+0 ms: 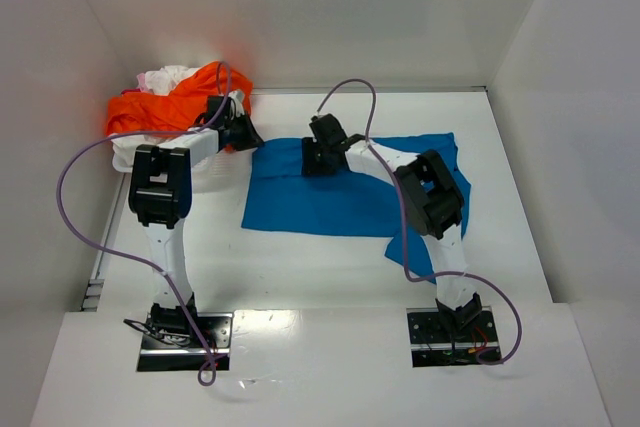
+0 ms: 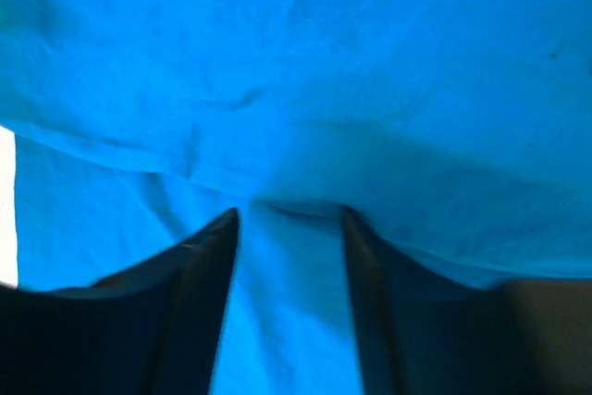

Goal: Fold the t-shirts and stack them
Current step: Fold the flattened tshirt in 1/3 of the way

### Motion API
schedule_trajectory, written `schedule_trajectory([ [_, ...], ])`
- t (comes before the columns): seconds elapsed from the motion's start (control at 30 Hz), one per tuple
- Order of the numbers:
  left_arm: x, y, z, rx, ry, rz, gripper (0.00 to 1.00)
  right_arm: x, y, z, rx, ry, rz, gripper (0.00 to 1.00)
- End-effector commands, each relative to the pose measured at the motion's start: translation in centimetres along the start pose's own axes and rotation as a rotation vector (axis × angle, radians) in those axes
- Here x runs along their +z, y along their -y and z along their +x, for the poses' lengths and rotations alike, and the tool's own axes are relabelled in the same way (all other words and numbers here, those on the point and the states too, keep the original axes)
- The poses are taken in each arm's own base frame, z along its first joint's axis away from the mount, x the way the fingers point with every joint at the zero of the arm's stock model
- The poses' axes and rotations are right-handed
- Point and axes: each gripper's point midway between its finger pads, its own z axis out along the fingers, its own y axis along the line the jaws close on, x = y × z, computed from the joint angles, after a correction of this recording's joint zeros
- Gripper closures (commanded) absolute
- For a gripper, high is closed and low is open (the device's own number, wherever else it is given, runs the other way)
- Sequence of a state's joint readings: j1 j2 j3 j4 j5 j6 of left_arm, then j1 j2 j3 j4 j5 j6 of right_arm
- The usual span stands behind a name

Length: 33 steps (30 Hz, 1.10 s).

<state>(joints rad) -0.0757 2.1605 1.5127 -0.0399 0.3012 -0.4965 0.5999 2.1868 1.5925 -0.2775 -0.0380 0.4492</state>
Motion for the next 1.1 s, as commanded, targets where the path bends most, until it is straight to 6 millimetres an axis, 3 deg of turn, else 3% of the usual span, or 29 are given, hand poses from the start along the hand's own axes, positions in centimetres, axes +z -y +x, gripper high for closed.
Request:
schedule_trajectory([
  [0.0,-1.4,2.4,-3.7,0.062,0.091,0.071,0.77,0.2,-1.1,-1.3,-0.026,0.044,-0.009,0.43],
  [0.07,-1.4,2.4,-3.7,0.062,0.091,0.071,0.76,0.3,-1.3,-2.1,-0.037,0.06,-0.005,0.34],
  [0.23,-1.4,2.4,-3.7,0.073,0.092,0.071,0.75,0.9,-0.3,-2.4,-0.064,0.069,0.074,0.29],
  [0.43,-1.4,2.4,-3.7,0.073,0.092,0.071,0.74,1.7,1.4,-1.6,-0.057,0.044,0.163,0.33],
  [0.6,-1.4,2.4,-3.7,0.073,0.092,0.071,0.74,2.2,1.4,-1.0,-0.092,0.034,0.194,0.52],
  [0.7,-1.4,2.4,-3.7,0.073,0.092,0.071,0.74,2.6,1.4,-1.3,-0.093,0.038,0.202,0.74],
  [0.73,-1.4,2.4,-3.7,0.073,0.092,0.071,0.74,3.0,1.9,-0.5,-0.095,0.013,0.215,0.87],
  [0.8,-1.4,2.4,-3.7,0.073,0.092,0.071,0.72,2.8,1.7,-0.7,-0.095,0.012,0.216,0.99],
  [0.97,-1.4,2.0,-3.7,0.069,0.092,0.049,0.72,1.2,1.5,-0.7,-0.095,0.016,0.23,1.0],
  [1.07,-1.5,1.4,-4.0,0.063,0.101,0.034,0.84,0.1,1.6,-0.5,-0.083,0.027,0.225,1.0],
])
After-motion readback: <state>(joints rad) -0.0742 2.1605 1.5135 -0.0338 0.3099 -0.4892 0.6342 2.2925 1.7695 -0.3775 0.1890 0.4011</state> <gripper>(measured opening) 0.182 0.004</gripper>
